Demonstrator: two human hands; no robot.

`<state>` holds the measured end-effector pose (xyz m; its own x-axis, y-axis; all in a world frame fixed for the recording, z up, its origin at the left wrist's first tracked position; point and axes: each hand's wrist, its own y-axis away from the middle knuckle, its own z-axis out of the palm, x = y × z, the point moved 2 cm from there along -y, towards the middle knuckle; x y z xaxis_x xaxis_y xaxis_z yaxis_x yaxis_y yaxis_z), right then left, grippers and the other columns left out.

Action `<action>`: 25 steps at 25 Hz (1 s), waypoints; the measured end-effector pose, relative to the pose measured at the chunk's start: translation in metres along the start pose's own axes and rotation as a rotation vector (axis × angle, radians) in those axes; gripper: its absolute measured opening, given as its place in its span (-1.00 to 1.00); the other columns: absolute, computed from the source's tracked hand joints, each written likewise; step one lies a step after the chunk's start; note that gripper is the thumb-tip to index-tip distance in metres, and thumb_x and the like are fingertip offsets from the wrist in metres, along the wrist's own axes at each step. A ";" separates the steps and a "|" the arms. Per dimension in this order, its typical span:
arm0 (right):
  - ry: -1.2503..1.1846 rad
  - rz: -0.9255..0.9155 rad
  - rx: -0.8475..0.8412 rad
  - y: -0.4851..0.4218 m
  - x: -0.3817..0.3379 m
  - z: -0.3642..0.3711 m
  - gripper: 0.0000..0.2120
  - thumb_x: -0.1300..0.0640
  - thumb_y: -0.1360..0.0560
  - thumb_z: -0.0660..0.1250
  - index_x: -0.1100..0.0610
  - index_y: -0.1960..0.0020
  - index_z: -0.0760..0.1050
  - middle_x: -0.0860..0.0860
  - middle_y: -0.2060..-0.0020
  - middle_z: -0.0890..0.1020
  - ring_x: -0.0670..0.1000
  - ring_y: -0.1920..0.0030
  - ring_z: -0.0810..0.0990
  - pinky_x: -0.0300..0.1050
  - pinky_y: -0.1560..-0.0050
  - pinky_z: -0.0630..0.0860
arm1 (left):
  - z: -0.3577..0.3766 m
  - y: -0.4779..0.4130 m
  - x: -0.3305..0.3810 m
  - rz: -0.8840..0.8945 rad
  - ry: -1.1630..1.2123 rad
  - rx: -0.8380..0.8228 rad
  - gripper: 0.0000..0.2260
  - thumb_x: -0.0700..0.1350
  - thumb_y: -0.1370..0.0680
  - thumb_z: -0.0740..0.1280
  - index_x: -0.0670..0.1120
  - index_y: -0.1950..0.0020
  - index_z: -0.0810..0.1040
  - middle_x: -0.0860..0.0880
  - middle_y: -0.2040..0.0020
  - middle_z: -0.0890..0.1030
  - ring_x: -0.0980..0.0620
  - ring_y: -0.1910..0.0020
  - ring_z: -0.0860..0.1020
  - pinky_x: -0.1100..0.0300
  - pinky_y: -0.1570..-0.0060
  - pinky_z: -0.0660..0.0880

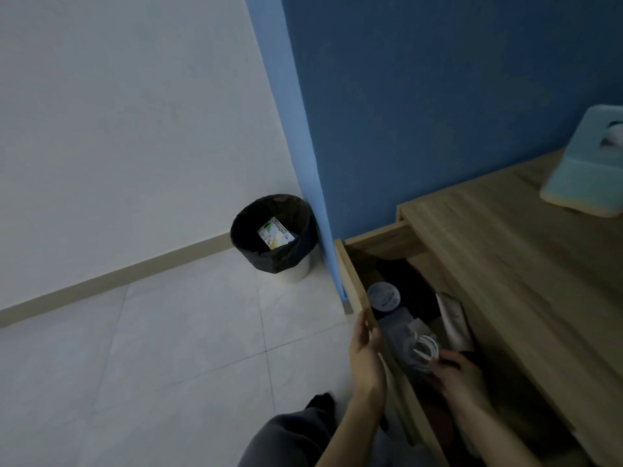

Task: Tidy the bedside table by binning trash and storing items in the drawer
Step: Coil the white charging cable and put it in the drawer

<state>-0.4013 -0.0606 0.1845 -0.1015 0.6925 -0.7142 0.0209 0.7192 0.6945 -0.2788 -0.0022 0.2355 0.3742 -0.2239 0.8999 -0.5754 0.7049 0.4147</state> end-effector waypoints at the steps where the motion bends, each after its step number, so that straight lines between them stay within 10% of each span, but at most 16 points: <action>1: 0.063 -0.009 0.021 -0.007 0.005 0.003 -0.74 0.43 -0.47 0.25 0.37 -0.15 0.45 0.23 0.05 0.53 0.19 0.09 0.51 -0.02 0.14 0.46 | 0.002 0.000 -0.002 -0.017 0.013 -0.007 -0.61 -0.22 -0.62 0.14 -0.06 -0.45 0.31 -0.02 -0.45 0.36 -0.06 -0.44 0.31 -0.04 -0.43 0.26; 5: 0.249 -0.055 0.077 -0.017 0.014 0.009 -0.71 0.40 -0.47 0.24 0.34 -0.19 0.49 0.29 -0.12 0.57 0.28 -0.10 0.53 0.10 -0.12 0.43 | 0.004 -0.002 -0.002 -0.053 0.037 -0.022 -0.59 -0.22 -0.62 0.13 -0.09 -0.48 0.25 -0.01 -0.46 0.33 -0.02 -0.45 0.29 0.00 -0.45 0.22; 16: 0.481 -0.326 -0.042 0.021 -0.017 0.007 -0.68 0.28 -0.53 0.19 0.20 -0.27 0.45 0.17 -0.19 0.56 0.15 -0.13 0.51 -0.08 -0.11 0.39 | 0.005 -0.006 -0.004 -0.073 0.082 -0.023 -0.60 -0.20 -0.62 0.11 -0.10 -0.48 0.26 -0.03 -0.46 0.32 -0.05 -0.45 0.28 0.00 -0.46 0.20; 21: 0.344 -0.778 -0.005 0.058 -0.088 -0.069 -0.73 0.17 -0.55 0.20 0.11 -0.22 0.51 -0.05 -0.04 0.59 -0.28 0.03 0.51 -0.63 0.16 0.36 | 0.015 -0.005 0.000 -0.174 0.191 -0.009 -0.62 -0.04 -0.62 0.12 -0.16 -0.39 0.39 -0.14 -0.33 0.50 -0.09 -0.28 0.47 0.01 -0.32 0.38; 25: 0.518 -0.875 0.172 0.039 -0.106 -0.138 -0.58 -0.22 -0.54 0.03 0.00 -0.16 0.48 0.05 -0.19 0.56 -0.07 -0.19 0.47 -0.64 -0.11 0.17 | 0.030 0.006 0.014 -0.173 0.266 -0.002 -0.62 -0.07 -0.64 0.10 -0.28 -0.33 0.43 -0.21 -0.18 0.59 -0.11 -0.08 0.59 0.16 -0.02 0.54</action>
<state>-0.5266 -0.1140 0.2992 -0.5652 -0.1569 -0.8099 -0.1287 0.9865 -0.1013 -0.2986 -0.0210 0.2549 0.6441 -0.1568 0.7487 -0.4849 0.6732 0.5582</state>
